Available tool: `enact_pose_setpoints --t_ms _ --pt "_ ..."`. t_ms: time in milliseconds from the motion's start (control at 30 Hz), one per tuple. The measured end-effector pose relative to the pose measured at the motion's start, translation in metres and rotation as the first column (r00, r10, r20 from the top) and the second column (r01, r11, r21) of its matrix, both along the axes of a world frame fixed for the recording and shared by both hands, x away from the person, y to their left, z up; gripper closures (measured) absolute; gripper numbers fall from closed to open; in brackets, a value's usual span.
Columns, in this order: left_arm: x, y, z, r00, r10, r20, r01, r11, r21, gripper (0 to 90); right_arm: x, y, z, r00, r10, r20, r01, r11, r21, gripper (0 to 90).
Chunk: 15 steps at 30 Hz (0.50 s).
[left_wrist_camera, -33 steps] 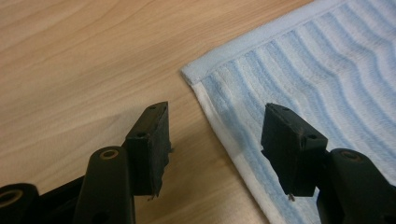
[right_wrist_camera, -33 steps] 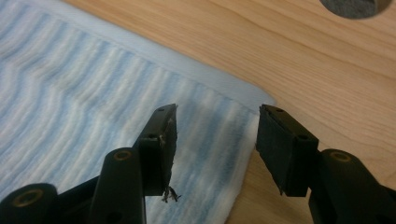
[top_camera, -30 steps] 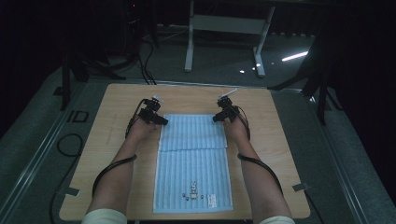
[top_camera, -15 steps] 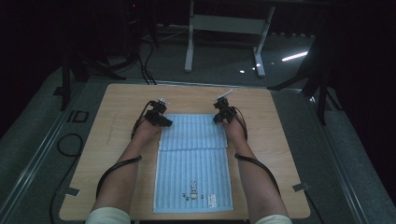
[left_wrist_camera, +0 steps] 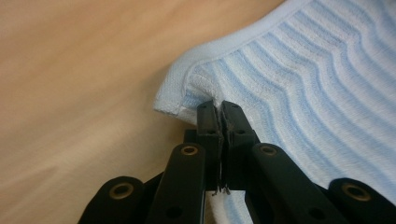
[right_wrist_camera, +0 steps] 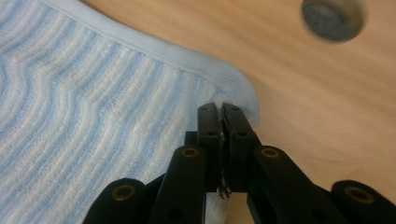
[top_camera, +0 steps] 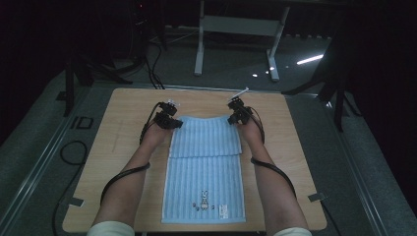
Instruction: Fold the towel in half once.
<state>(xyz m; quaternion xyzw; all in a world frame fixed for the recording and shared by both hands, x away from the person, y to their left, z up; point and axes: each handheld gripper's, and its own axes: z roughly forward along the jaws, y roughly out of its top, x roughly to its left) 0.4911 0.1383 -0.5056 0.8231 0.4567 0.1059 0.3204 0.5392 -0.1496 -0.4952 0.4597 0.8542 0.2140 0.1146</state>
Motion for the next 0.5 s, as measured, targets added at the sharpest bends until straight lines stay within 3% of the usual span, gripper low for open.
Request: enact_pose_setpoints --t_ms 67,100,167,367,500 --pt "-0.002 0.001 0.011 0.9999 -0.009 0.013 0.009 0.9999 -0.006 86.8 0.000 -0.002 0.009 0.9998 -0.008 0.016 0.008 1.000 0.009 87.0" --pt "-0.002 0.001 0.016 0.9996 -0.011 0.025 0.011 0.9999 0.010 86.8 0.000 -0.003 0.014 0.9997 -0.011 0.022 0.011 1.000 0.021 87.0" --pt "-0.003 0.004 0.028 0.9991 -0.015 0.039 0.015 0.9998 -0.012 86.8 0.000 -0.004 0.025 0.9992 -0.006 0.039 0.005 1.000 0.027 86.9" --pt "-0.002 0.009 0.062 0.9958 -0.002 0.091 0.004 0.9998 -0.022 86.8 0.001 -0.008 0.063 0.9952 -0.003 0.097 -0.003 0.998 0.059 87.0" --pt "-0.001 0.008 0.086 0.9916 0.002 0.129 -0.003 1.0000 0.007 86.7 0.005 -0.007 0.085 0.9908 -0.008 0.135 -0.001 0.998 0.063 86.9"
